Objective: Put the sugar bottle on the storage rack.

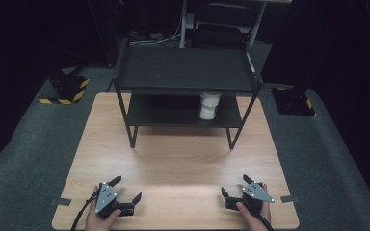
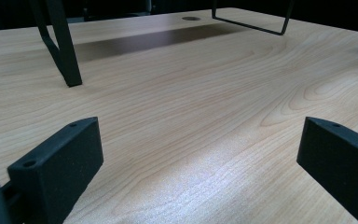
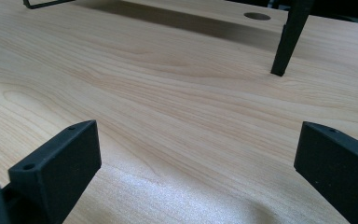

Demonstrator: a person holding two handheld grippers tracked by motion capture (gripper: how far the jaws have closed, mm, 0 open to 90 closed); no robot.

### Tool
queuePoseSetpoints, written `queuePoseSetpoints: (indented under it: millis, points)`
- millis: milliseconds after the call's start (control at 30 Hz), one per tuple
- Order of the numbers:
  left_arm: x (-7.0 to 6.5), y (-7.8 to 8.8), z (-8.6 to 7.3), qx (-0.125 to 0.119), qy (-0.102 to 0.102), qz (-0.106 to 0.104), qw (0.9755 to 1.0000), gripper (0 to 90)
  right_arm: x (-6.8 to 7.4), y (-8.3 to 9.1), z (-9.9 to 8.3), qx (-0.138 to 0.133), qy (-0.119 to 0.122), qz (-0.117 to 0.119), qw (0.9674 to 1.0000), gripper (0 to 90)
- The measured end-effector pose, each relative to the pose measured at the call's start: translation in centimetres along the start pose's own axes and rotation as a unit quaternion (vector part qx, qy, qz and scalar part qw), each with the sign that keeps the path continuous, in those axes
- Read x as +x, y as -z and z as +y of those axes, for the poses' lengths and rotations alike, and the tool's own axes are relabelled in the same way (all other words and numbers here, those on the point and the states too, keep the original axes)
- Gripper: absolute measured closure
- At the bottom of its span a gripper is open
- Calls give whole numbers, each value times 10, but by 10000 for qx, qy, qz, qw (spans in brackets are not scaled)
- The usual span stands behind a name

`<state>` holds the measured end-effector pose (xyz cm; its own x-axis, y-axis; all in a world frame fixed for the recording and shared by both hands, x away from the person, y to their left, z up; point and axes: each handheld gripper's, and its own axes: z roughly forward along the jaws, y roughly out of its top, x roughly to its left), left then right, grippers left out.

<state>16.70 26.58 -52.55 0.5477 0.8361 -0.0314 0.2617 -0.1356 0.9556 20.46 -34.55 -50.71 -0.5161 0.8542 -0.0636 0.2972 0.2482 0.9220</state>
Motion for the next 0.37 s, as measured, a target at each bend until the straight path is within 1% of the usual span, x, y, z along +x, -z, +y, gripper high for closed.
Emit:
queuePoseSetpoints:
  millis: [267, 367]
  points:
    - [1, -1, 3, 70, 15, -17, 10000, 5, 1, 1, -3, -73, 29, -25, 10000, 0]
    - [0, -1, 2, 47, 23, 5, 10000, 5, 2, 1, 0, 28, -11, -29, 10000, 0]
